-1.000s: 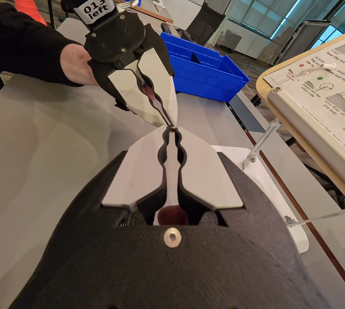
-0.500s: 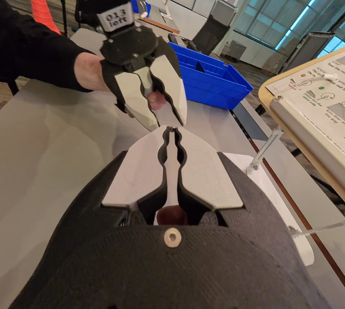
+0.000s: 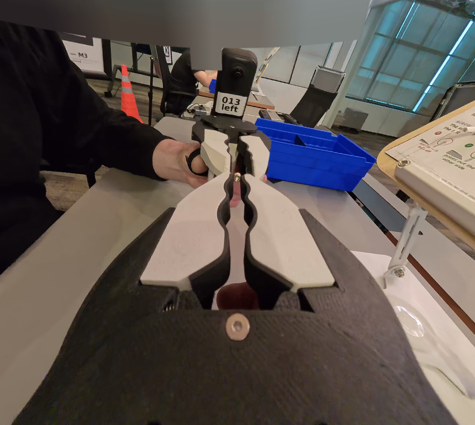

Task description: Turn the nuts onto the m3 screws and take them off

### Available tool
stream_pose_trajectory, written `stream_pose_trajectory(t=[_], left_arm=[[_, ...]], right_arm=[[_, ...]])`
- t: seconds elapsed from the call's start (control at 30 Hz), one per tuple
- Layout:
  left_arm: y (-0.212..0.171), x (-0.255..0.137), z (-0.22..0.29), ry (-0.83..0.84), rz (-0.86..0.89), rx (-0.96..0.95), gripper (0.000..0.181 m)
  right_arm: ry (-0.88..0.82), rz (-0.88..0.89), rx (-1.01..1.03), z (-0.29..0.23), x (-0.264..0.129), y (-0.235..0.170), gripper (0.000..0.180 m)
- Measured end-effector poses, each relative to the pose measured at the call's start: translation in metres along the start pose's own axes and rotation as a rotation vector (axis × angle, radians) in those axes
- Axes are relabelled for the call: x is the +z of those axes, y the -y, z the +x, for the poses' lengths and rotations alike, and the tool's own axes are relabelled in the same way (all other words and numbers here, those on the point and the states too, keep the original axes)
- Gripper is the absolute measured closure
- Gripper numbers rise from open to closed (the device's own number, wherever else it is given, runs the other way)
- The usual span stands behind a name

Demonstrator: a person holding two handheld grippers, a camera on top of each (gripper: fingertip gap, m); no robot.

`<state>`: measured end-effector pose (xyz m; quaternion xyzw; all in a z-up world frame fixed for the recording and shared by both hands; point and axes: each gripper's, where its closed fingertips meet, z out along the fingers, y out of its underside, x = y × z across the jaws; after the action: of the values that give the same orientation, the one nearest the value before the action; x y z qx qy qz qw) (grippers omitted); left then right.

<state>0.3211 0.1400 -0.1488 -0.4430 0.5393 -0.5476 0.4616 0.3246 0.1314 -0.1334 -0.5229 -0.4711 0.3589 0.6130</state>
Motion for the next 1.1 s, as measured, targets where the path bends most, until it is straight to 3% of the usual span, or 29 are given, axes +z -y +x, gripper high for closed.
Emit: stream_pose_trajectory(t=[0.13,0.83,0.97,1.1], left_arm=[[-0.0004,0.0018,0.0051,-0.041,0.017,-0.034,0.176],[0.0053,-0.0005,0.0066,-0.055,0.051,-0.036,0.177],[0.0044,-0.0023,0.0034,-0.023,0.018,0.006,0.177],[0.0062,-0.0039,0.0045,-0.022,-0.011,0.034,0.177]], right_arm=[[0.005,0.017,0.013,-0.0009,0.0,0.0021,0.175],[0.018,-0.007,0.004,-0.003,-0.0007,0.0008,0.174],[0.012,-0.059,-0.042,-0.0042,-0.0002,-0.0038,0.161],[-0.001,-0.101,-0.104,-0.005,-0.0004,-0.0044,0.163]])
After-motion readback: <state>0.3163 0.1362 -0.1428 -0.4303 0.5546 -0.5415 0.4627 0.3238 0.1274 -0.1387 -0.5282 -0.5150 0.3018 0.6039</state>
